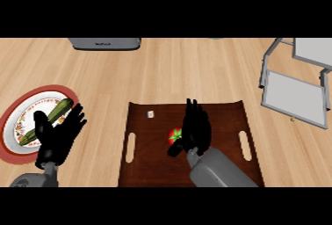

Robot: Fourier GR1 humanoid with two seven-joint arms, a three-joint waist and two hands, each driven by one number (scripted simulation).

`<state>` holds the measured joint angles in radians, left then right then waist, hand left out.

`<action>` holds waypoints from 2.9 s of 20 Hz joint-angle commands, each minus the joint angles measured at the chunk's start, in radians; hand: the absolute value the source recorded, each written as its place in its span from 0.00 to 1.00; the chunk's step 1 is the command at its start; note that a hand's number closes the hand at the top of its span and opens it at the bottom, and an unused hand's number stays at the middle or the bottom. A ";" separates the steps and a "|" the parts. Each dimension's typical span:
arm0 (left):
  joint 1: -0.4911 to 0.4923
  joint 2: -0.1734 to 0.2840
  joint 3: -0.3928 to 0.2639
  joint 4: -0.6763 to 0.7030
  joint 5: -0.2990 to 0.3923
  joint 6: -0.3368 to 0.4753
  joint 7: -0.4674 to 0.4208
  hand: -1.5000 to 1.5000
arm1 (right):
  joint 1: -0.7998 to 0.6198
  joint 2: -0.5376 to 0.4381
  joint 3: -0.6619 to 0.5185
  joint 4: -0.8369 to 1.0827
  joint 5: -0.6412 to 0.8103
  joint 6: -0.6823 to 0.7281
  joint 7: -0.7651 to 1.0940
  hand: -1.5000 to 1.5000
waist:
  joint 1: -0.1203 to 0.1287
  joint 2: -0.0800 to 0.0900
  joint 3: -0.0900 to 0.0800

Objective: Pick the tomato from the tray and place it in the tiered shelf

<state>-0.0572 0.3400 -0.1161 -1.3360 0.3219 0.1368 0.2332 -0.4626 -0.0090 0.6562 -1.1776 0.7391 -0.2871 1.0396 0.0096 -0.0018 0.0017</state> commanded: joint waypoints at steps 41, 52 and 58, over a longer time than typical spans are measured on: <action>0.056 -0.045 0.079 -0.027 -0.051 -0.061 0.026 0.50 | -0.094 -0.719 -0.695 -0.913 -0.350 0.430 0.129 1.00 | -0.017 -0.003 -0.002; 0.029 -0.089 0.056 -0.025 -0.112 -0.032 0.027 0.50 | -0.318 -0.854 -0.897 -0.526 -0.459 0.482 -0.048 1.00 | -0.004 0.002 -0.002; -0.018 -0.092 0.088 0.003 -0.095 -0.044 0.062 0.50 | -0.408 -0.908 -0.884 -0.288 -0.435 0.533 -0.182 1.00 | 0.000 0.004 -0.002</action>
<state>-0.0521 0.2740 -0.0273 -1.3544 0.2357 0.0764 0.2756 -0.8298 -0.8887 -0.2161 -1.5895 0.3028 0.2048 0.9239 0.0106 -0.0004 0.0013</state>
